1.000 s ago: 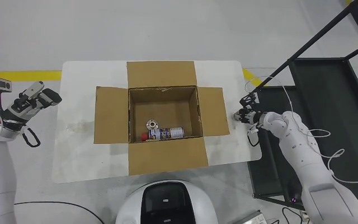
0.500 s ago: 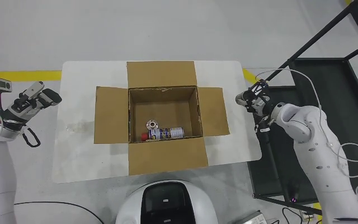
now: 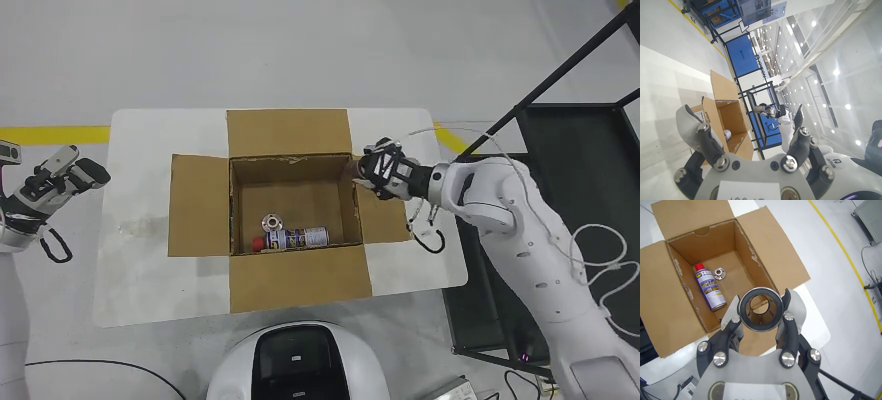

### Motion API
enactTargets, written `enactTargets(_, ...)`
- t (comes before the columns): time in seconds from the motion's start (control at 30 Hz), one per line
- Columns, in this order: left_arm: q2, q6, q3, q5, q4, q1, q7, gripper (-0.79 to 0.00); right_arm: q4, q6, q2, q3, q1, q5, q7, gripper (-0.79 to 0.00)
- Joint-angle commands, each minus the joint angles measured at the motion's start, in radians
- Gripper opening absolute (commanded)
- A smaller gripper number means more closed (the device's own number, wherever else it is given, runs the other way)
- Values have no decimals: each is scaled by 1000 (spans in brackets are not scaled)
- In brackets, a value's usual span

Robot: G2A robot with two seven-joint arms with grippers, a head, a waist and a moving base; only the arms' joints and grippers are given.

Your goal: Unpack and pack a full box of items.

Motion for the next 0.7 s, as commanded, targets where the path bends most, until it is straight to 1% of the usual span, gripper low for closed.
enactTargets(0.0, 0, 0, 0, 0, 0, 0, 0, 0, 44, -4, -19, -101, 84, 0, 9, -785)
enactTargets(0.17, 0, 0, 0, 0, 0, 0, 0, 0, 182, 11, -78, -304, 256, 18, 10, -785)
enactTargets(0.33, 0, 0, 0, 0, 0, 0, 0, 0, 344, 40, -147, -472, 384, 21, 6, -785)
enactTargets(0.5, 0, 0, 0, 0, 0, 0, 0, 0, 500, 60, -212, -597, 457, 27, 10, -785)
enactTargets(0.67, 0, 0, 0, 0, 0, 0, 0, 0, 615, 58, -259, -669, 489, 34, 23, -785)
